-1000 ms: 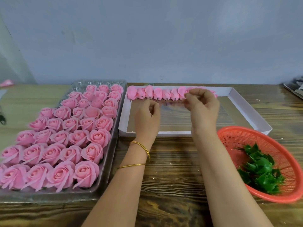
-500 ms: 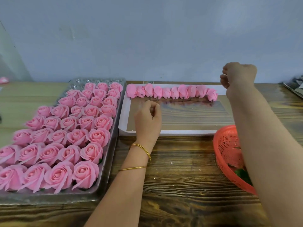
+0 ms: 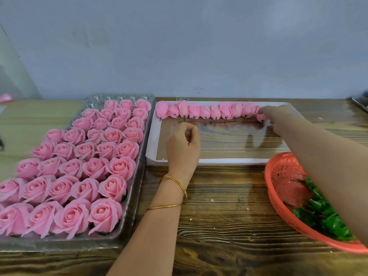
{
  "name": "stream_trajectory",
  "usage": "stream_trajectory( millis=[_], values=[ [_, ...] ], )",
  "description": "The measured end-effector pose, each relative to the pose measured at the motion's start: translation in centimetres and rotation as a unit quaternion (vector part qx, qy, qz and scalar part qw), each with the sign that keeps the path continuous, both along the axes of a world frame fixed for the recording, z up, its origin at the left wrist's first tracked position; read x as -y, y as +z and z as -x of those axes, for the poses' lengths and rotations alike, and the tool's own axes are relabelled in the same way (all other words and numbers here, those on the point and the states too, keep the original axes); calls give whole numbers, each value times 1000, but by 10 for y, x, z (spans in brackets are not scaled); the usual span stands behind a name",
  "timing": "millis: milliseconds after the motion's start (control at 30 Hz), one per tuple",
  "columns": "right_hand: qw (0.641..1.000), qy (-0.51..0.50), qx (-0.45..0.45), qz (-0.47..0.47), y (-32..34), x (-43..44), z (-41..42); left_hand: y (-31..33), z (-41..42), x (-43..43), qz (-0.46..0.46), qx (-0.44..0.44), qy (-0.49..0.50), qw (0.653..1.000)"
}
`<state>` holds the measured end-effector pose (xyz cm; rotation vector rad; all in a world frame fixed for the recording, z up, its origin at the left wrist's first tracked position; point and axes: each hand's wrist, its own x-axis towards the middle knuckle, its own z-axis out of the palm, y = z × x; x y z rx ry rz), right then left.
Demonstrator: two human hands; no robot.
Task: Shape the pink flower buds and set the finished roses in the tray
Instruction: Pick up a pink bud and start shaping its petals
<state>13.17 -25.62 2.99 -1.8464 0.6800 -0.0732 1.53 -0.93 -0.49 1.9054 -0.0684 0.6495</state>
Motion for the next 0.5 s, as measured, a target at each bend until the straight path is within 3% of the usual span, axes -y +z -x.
stream_trajectory(
  millis=[233,367,433,500],
  values=[
    [1000,4,14,17,-19,-8,-13,0,1,0,-9,-4,0,1000],
    [997,-23,-21,72,-25,-5,-28,0,0,-1,-12,-3,0,1000],
    [988,-37,-35,148,-34,0,-34,0,0,-2,-13,-5,-1,1000],
    [990,-38,-28,135,-37,6,-39,0,0,-2,-11,-9,-5,1000]
  ],
)
